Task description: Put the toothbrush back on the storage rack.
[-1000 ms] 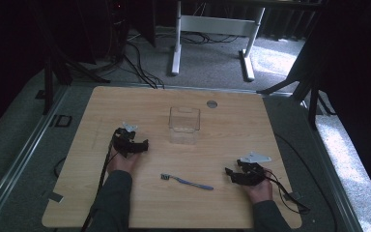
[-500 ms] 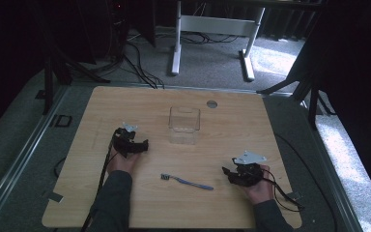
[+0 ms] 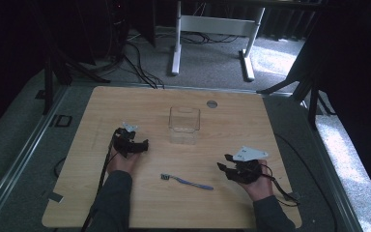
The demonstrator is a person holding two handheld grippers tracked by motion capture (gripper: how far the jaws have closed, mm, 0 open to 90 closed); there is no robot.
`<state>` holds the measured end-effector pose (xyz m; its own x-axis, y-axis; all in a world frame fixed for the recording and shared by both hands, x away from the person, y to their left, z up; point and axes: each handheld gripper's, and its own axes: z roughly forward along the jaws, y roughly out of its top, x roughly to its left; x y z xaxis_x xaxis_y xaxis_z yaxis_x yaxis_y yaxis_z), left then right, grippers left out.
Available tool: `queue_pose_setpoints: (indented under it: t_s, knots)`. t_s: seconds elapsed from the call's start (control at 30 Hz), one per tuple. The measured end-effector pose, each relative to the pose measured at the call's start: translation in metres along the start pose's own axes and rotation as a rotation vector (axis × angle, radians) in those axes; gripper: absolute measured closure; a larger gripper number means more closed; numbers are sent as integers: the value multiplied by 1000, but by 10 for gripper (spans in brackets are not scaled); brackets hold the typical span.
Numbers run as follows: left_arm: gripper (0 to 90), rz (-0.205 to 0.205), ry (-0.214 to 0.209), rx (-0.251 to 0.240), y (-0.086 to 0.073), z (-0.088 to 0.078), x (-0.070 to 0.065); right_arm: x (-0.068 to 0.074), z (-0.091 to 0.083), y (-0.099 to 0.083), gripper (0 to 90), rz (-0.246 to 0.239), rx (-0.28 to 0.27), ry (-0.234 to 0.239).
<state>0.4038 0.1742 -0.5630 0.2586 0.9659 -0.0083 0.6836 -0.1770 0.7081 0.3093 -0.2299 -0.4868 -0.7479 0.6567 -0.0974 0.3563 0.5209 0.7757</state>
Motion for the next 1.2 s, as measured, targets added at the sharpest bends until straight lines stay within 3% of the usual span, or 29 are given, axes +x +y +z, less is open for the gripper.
queue_pose_setpoints:
  t_s: [0.13,0.27,0.37,0.67,0.97,1.2]
  knots:
    - [143,0,0,-1,0,0,0,4,-2,7,571,-24,-4,6]
    - [143,0,0,-1,0,0,0,11,0,23,606,-78,9,19]
    - [144,0,-1,-1,0,0,0,13,1,26,608,-84,9,25]
    - [144,0,-1,-1,0,0,0,24,9,60,615,-128,-3,125]
    - [144,-1,-1,-2,0,1,0,35,20,89,622,-208,26,170]
    - [145,-1,-1,-2,0,1,0,44,35,111,626,-228,30,224]
